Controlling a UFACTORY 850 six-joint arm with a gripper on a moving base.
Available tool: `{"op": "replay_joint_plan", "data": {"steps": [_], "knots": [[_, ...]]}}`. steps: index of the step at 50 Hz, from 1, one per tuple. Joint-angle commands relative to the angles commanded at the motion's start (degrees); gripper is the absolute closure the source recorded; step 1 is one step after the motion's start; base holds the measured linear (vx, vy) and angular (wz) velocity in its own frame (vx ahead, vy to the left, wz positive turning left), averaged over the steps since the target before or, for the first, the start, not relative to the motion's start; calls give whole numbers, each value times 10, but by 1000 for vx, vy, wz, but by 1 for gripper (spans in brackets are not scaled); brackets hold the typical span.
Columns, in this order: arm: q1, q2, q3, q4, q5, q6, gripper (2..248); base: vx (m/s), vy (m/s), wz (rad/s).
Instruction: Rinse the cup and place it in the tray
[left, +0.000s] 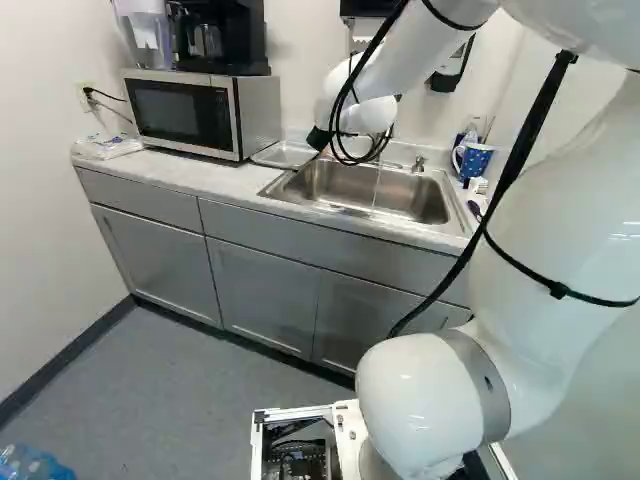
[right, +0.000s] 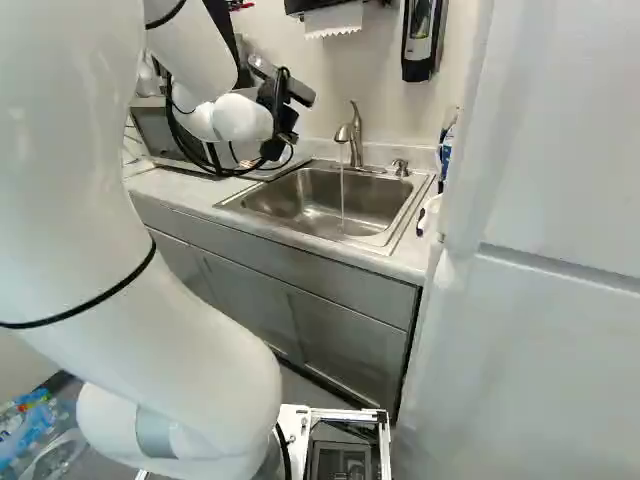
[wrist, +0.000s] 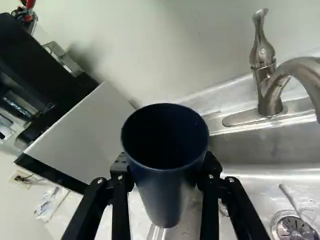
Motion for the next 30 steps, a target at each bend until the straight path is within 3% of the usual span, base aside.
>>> {"op": "replay_joint_plan", "data": {"steps": [30], "knots": [[0,0,0,0,0,-181,124,0,0,0]]}}
